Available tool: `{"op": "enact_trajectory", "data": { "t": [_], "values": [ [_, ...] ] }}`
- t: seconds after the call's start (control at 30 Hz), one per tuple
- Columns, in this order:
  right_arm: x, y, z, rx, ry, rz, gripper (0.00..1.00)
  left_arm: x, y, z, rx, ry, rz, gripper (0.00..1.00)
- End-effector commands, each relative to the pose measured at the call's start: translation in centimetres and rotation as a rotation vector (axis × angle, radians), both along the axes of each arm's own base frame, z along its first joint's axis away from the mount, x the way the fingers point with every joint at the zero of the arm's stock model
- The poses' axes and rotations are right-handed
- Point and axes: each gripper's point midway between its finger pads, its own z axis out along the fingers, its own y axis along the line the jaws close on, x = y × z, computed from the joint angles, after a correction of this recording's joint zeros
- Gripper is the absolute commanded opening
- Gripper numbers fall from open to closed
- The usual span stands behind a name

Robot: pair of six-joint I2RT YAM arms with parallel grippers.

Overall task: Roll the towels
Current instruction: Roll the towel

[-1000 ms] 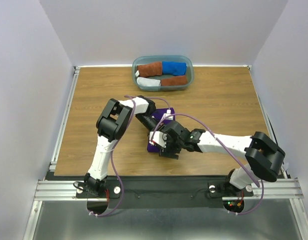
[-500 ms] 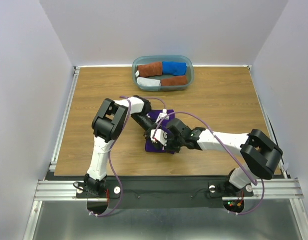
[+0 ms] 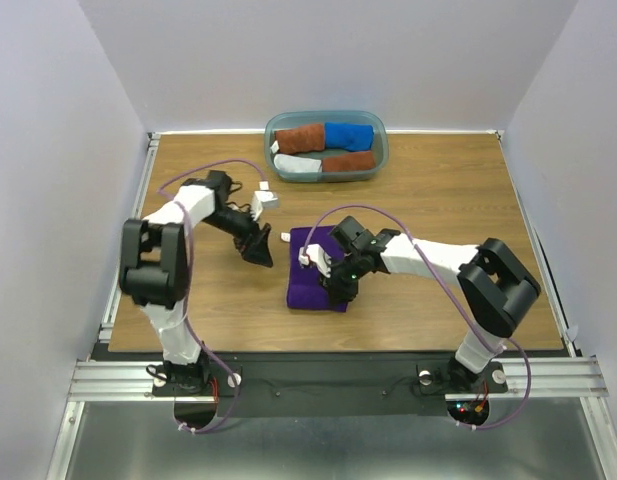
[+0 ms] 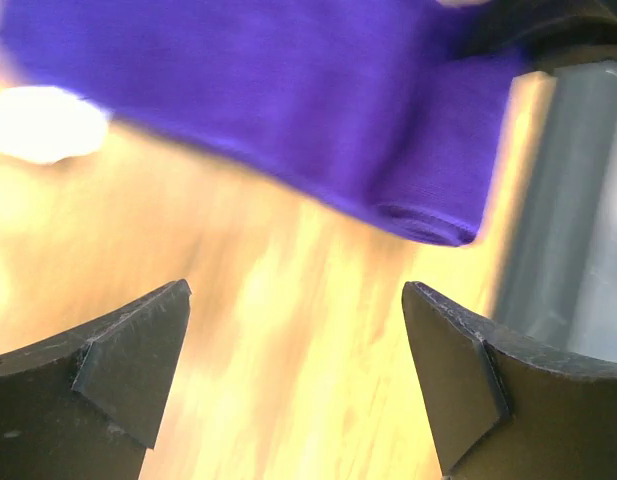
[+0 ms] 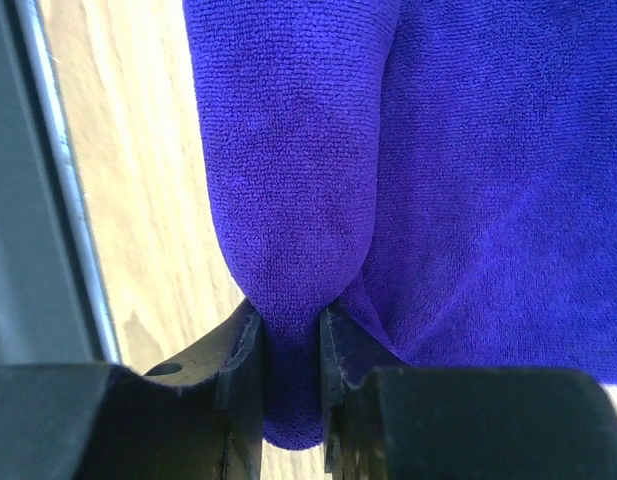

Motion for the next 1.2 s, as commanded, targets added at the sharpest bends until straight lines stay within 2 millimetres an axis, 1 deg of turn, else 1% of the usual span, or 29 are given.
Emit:
{"op": "enact_trajectory", "data": {
  "t": [0.0, 0.03, 0.07, 0.1, 0.13, 0.2, 0.23, 0.27, 0.3, 0.33, 0.37, 0.4, 0.43, 0.47, 0.5, 0.53, 0.6, 0.63, 0.67, 0.73, 0.77, 0.8, 0.83, 0.93, 0.97, 1.03, 1.07, 1.13, 1.17],
  "values": [
    [-2.6, -0.2, 0.0, -0.031, 0.231, 0.005, 0.0, 3.0, 1.8, 3.4, 0.042, -0.276, 0.132, 0.99],
    [-2.1, 0.3, 0.4, -0.02, 0.25, -0.003, 0.01, 3.3, 2.1, 5.0, 0.036, -0.394, 0.164, 0.99],
    [-2.3, 0.4, -0.3, -0.038, 0.292, -0.006, 0.01, 3.2, 2.5, 5.7, 0.041, -0.452, 0.18, 0.99],
    [-2.7, 0.3, -0.3, -0.047, 0.345, -0.005, 0.01, 2.9, 2.9, 8.0, 0.039, -0.558, 0.211, 0.99],
    [-2.7, 0.4, -0.3, -0.05, 0.374, -0.01, 0.01, 2.5, 3.1, 7.6, 0.039, -0.602, 0.222, 0.99],
    [-2.8, 0.8, -0.5, -0.066, 0.458, -0.017, 0.01, 1.4, 3.2, 8.3, 0.055, -0.706, 0.191, 0.99],
    [-2.8, 0.9, -0.4, -0.07, 0.484, -0.021, 0.01, -0.1, 3.1, 8.4, 0.062, -0.755, 0.173, 0.99],
    [-2.6, 1.0, -0.5, -0.07, 0.514, -0.031, 0.02, -0.8, 3.0, 8.1, 0.081, -0.791, 0.15, 0.99],
    [-2.7, 1.4, -0.4, -0.064, 0.563, -0.035, 0.03, -2.0, 2.0, 7.6, 0.109, -0.829, 0.093, 0.99],
    [-2.3, 1.9, 0.1, -0.041, 0.594, -0.039, 0.04, -4.3, 0.8, 6.6, 0.109, -0.869, 0.0, 0.99],
    [-2.5, 1.8, -0.3, -0.054, 0.636, -0.05, 0.04, -5.0, 0.7, 5.8, 0.15, -0.895, -0.033, 0.99],
    [-2.3, 2.0, -0.3, -0.053, 0.658, -0.059, 0.05, -6.4, 0.6, 4.6, 0.159, -0.909, -0.067, 0.99],
    [-2.2, 2.1, -0.2, -0.048, 0.678, -0.063, 0.05, -6.7, -0.1, 4.6, 0.161, -0.929, -0.094, 0.99],
    [-1.8, 2.1, -0.1, -0.04, 0.702, -0.081, 0.06, -7.8, -0.6, 3.8, 0.155, -0.946, -0.127, 0.99],
    [-2.0, 2.3, 0.2, -0.028, 0.74, -0.083, 0.07, -8.2, -1.2, 3.6, 0.151, -0.964, -0.141, 0.99],
    [-1.6, 2.5, -0.1, -0.026, 0.762, -0.094, 0.07, -9.4, -2.2, 2.9, 0.153, -0.986, -0.189, 0.99],
    [-1.3, 2.5, 0.1, -0.014, 0.809, -0.11, 0.08, -9.2, -3.1, 3.0, 0.171, -1.037, -0.193, 0.99],
    [-1.0, 2.7, 0.3, -0.006, 0.819, -0.113, 0.09, -10.1, -4.4, 2.9, 0.152, -1.055, -0.235, 0.99],
    [-0.8, 2.6, -0.2, -0.008, 0.845, -0.123, 0.11, -10.1, -5.1, 2.6, 0.154, -1.065, -0.247, 0.99],
    [-0.6, 2.6, 0.0, -0.007, 0.882, -0.137, 0.12, -10.1, -5.9, 2.3, 0.172, -1.084, -0.266, 0.99],
    [-0.4, 2.6, -0.3, -0.006, 0.885, -0.138, 0.13, -10.4, -6.8, 1.8, 0.172, -1.083, -0.298, 0.99],
    [-0.3, 2.5, -0.4, -0.01, 0.894, -0.144, 0.13, -10.4, -7.2, 1.6, 0.173, -1.086, -0.307, 0.99],
    [-0.2, 2.5, -0.5, -0.011, 0.9, -0.148, 0.14, -10.4, -7.4, 0.8, 0.192, -1.077, -0.324, 0.99],
    [-0.1, 2.4, -0.6, -0.017, 0.908, -0.149, 0.15, -10.2, -8.6, 0.4, 0.197, -1.109, -0.321, 0.99],
    [-0.1, 2.4, -0.6, -0.014, 0.911, -0.149, 0.15, -10.1, -8.9, -0.2, 0.206, -1.109, -0.332, 0.99],
    [-0.1, 2.3, -0.6, -0.02, 0.912, -0.151, 0.16, -9.7, -9.0, -0.8, 0.231, -1.11, -0.324, 0.99],
    [-0.1, 2.2, -0.7, -0.023, 0.915, -0.153, 0.17, -9.6, -8.9, -1.6, 0.254, -1.097, -0.334, 0.99],
    [-0.1, 2.2, -0.8, -0.026, 0.917, -0.155, 0.18, -9.5, -8.6, -2.4, 0.288, -1.072, -0.328, 0.93],
    [-0.1, 2.1, -0.9, -0.027, 0.92, -0.16, 0.2, -9.6, -8.5, -2.9, 0.303, -1.052, -0.333, 0.83]
  ]
}}
